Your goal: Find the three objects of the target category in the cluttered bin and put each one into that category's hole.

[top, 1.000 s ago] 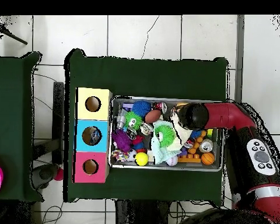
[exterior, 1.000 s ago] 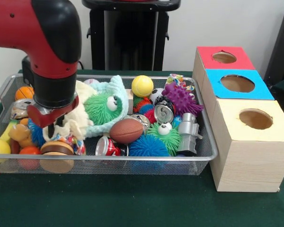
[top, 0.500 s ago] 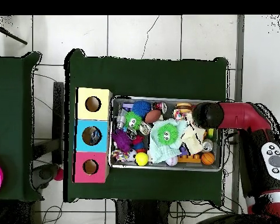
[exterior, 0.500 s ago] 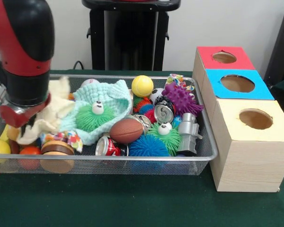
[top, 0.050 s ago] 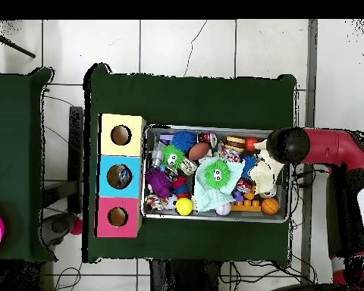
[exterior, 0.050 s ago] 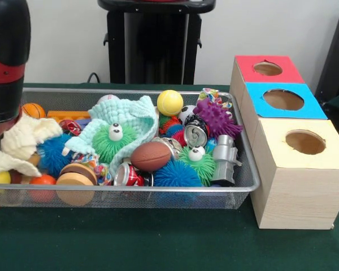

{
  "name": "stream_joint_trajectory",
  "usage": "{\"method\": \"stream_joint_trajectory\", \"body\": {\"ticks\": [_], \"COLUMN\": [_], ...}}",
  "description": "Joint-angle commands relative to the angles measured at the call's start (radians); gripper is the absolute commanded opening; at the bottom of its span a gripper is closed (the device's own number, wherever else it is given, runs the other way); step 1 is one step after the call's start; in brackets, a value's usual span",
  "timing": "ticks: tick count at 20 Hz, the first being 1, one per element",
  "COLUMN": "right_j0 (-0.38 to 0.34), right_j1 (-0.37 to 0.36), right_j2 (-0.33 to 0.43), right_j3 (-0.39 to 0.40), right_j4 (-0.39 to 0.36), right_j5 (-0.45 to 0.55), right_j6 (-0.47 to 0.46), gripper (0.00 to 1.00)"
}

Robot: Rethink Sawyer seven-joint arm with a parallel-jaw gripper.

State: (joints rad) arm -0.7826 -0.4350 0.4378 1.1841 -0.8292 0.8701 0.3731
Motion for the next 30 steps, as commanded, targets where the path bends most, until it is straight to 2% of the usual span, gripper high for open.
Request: {"method": "stream_joint_trajectory", "body": {"ticks": [1, 5, 8, 9, 12, 17, 21, 23, 24, 28, 29, 30], "right_j0": [-0.006, -0.029, -0.050, -0.056, -0.043, -0.022, -0.010, 0.002, 0.009, -0.014, -0.010, -0.010], "right_j1": [0.004, 0.004, 0.010, 0.017, 0.020, 0.039, 0.043, 0.044, 0.044, 0.039, 0.035, 0.036], "right_j2": [0.008, -0.015, -0.020, -0.022, -0.048, -0.093, -0.123, -0.143, -0.156, -0.125, -0.123, -0.119], "right_j3": [-0.042, 0.028, 0.088, 0.106, 0.134, 0.176, 0.192, 0.188, 0.187, 0.211, 0.202, 0.204], "right_j4": [0.002, 0.110, 0.238, 0.299, 0.383, 0.573, 0.642, 0.647, 0.659, 0.656, 0.639, 0.645], "right_j5": [0.074, 0.113, 0.142, 0.146, 0.161, 0.183, 0.175, 0.172, 0.165, 0.102, 0.114, 0.107], "right_j6": [-0.105, 0.073, 0.216, 0.292, 0.356, 0.516, 0.520, 0.515, 0.502, 0.438, 0.402, 0.405], "gripper": [0.00, 0.00, 0.00, 0.00, 0.00, 0.00, 0.00, 0.00, 1.00, 1.00, 1.00, 1.00]}}
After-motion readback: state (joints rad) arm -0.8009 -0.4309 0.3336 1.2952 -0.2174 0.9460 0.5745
